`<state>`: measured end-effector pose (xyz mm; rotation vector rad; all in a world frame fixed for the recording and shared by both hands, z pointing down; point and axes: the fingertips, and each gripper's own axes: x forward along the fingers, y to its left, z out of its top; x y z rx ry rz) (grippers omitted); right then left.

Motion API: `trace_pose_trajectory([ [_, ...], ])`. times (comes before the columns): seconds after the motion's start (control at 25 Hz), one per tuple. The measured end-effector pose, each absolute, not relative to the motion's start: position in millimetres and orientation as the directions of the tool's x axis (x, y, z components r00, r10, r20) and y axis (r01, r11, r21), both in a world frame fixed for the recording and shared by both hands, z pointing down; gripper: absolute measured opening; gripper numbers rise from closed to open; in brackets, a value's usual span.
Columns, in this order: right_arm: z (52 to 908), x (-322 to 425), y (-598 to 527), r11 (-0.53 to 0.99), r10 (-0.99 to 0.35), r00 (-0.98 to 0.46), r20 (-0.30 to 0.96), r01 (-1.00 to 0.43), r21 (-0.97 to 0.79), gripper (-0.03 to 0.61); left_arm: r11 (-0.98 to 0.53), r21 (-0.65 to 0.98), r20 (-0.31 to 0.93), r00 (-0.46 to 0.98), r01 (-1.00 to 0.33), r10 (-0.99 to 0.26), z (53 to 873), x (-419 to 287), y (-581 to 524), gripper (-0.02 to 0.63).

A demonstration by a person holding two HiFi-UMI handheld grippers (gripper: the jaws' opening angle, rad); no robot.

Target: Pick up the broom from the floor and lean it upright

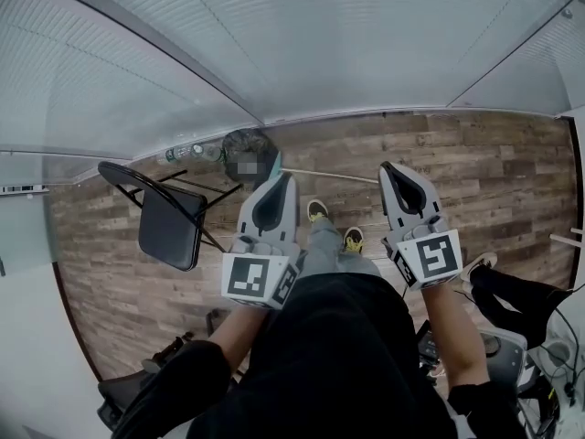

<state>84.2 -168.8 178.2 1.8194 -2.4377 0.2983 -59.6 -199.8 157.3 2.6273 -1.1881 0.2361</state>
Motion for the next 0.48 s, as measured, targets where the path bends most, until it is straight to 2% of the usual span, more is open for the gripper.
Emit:
trace_pose_trajectory([
  [0.48, 209, 56, -281, 0.244, -0.926, -0.249, 0.283, -0.968, -0.054, 0.015, -0.662, 0.211, 0.274, 0.693, -0.719, -0.666, 199, -81, -324, 0.021],
])
